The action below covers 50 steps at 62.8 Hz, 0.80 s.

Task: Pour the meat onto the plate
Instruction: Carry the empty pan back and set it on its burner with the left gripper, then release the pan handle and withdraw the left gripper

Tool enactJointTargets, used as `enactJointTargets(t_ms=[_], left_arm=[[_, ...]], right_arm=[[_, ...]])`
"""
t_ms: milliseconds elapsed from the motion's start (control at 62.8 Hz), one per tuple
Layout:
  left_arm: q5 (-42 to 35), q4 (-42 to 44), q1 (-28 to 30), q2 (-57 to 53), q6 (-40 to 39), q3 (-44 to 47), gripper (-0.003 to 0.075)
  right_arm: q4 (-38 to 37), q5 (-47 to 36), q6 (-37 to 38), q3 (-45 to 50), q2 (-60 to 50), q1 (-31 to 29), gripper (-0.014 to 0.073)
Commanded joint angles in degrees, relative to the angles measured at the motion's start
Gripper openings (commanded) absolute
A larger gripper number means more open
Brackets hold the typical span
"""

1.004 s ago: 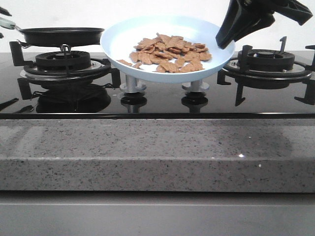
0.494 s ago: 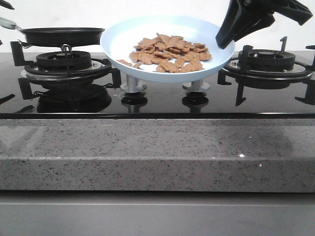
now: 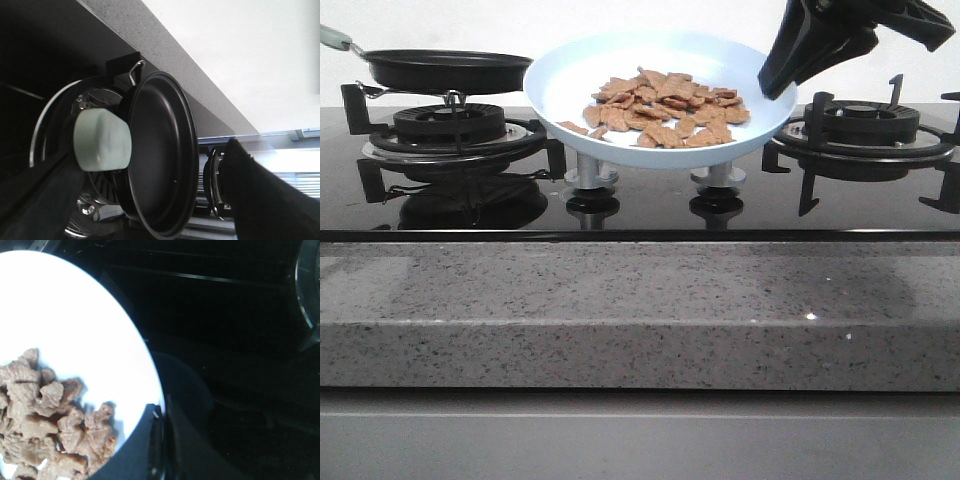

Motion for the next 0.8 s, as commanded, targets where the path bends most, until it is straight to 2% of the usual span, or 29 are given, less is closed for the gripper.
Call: enactJointTargets(t_ms=[0, 239, 414, 558, 701, 781], left_arm=[[3.32, -1.22, -0.26, -4.87, -1.88, -1.69, 0.0555], [1.63, 8.24, -0.26, -5.37, -4.75, -1.69, 0.0555], [0.92, 10.78, -0.26, -5.37, -4.86, -1.69, 0.0556], [3.2, 11.04, -0.26, -5.88, -4.87, -1.69, 0.0555], [3.2, 17.5, -2.17, -9.21, -4.87, -1.69, 0.0549], [2.7, 20.84, -3.95, -11.4, -4.87, -1.69, 0.0517]], right_arm=[[1.85, -2.52, -0.34, -1.51, -2.68, -0.21, -0.0059], [1.85, -2.52, -0.34, -1.51, -2.68, -0.21, -0.0059], [1.85, -2.52, -0.34, -1.51, -2.68, -0.21, -0.0059], [1.85, -2.52, -0.34, -1.51, -2.68, -0.21, -0.0059], [1.85, -2.52, -0.34, -1.51, -2.68, -0.21, -0.0059], [1.85, -2.52, -0.34, -1.51, -2.68, -0.21, -0.0059]])
